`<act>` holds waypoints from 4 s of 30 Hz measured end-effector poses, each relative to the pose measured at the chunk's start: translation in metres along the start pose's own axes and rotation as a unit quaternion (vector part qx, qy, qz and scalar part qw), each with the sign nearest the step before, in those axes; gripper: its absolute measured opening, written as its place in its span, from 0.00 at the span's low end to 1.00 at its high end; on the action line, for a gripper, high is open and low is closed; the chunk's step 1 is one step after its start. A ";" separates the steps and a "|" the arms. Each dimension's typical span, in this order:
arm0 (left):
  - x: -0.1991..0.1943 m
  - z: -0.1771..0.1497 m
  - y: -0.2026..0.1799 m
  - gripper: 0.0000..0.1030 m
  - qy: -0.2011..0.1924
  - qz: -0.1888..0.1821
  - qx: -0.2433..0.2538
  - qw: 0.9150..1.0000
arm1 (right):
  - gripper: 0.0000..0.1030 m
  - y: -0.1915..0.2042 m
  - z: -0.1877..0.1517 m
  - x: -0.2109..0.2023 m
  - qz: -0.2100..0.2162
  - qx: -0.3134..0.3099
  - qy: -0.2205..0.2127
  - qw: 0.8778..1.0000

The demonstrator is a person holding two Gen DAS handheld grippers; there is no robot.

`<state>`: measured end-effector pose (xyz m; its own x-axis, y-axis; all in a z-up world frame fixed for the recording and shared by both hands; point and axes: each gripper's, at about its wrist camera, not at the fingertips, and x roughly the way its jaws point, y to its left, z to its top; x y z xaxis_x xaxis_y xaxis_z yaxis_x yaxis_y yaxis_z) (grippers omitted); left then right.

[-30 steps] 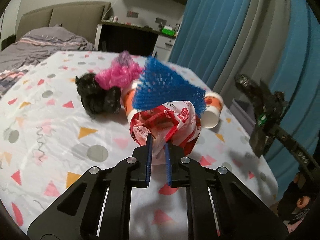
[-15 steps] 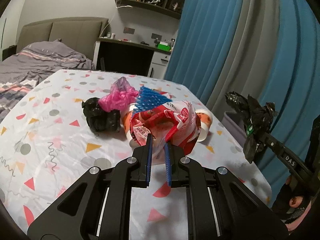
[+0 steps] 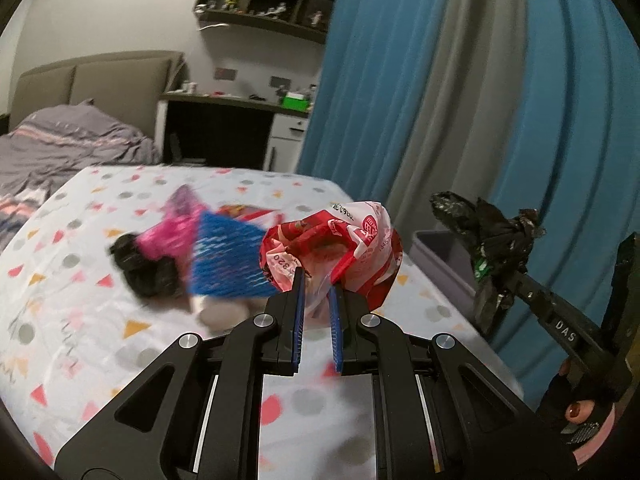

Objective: Collect trash
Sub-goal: 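Carry both bags to the grey bin and open both tools to drop them, then return to the pile and grasp the blue foam net with the left tool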

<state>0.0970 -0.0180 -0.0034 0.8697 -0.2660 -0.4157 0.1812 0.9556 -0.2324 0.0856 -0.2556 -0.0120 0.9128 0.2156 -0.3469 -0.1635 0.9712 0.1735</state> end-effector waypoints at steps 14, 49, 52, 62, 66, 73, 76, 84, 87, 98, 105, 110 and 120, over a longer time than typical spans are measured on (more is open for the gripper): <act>0.108 0.048 -0.129 0.10 -0.001 -0.117 0.052 0.992 | 0.11 -0.098 0.039 0.004 -0.124 0.032 -0.048 0.991; 0.272 0.030 -0.217 0.11 0.123 -0.173 0.047 0.976 | 0.11 -0.175 0.052 0.076 -0.178 0.080 0.004 0.981; 0.274 0.029 -0.216 0.12 0.125 -0.180 0.041 0.975 | 0.12 -0.177 0.055 0.078 -0.178 0.082 0.007 0.981; 0.263 0.033 -0.196 0.71 0.107 -0.163 0.015 0.981 | 0.38 -0.183 0.062 0.072 -0.177 0.091 0.000 0.980; 0.235 0.038 -0.177 0.85 0.070 -0.123 0.010 0.990 | 0.46 -0.180 0.059 0.060 -0.173 0.095 -0.010 0.980; 0.172 0.030 -0.126 0.94 0.016 -0.020 -0.012 1.000 | 0.68 -0.143 0.049 0.037 -0.142 0.062 -0.030 0.988; 0.141 0.024 -0.098 0.94 0.006 0.010 -0.021 1.000 | 0.72 -0.121 0.041 0.034 -0.120 0.047 -0.029 0.991; 0.067 0.009 -0.026 0.94 -0.038 0.111 -0.009 0.993 | 0.76 -0.053 0.015 0.044 -0.058 0.005 0.003 0.998; 0.047 0.005 0.005 0.94 -0.042 0.123 -0.023 0.991 | 0.76 -0.033 0.008 0.051 -0.035 0.001 0.018 0.999; 0.037 -0.002 0.073 0.82 -0.003 0.080 -0.055 0.995 | 0.76 0.014 -0.001 0.057 -0.005 -0.021 0.039 0.999; 0.061 -0.004 0.099 0.56 0.041 0.042 -0.075 0.995 | 0.76 0.023 -0.006 0.069 -0.007 -0.027 0.052 0.998; 0.070 -0.005 0.100 0.29 0.054 0.007 -0.081 0.995 | 0.76 0.024 -0.007 0.079 -0.006 -0.027 0.061 0.998; 0.057 -0.005 0.083 0.06 0.041 -0.028 -0.068 0.996 | 0.76 0.024 -0.008 0.081 -0.009 -0.023 0.068 0.997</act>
<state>0.1595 0.0460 -0.0510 0.8189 -0.3328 -0.4675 0.1598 0.9147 -0.3712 0.1528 -0.2137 -0.0430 0.8574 0.2070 -0.4712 -0.1675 0.9779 0.1249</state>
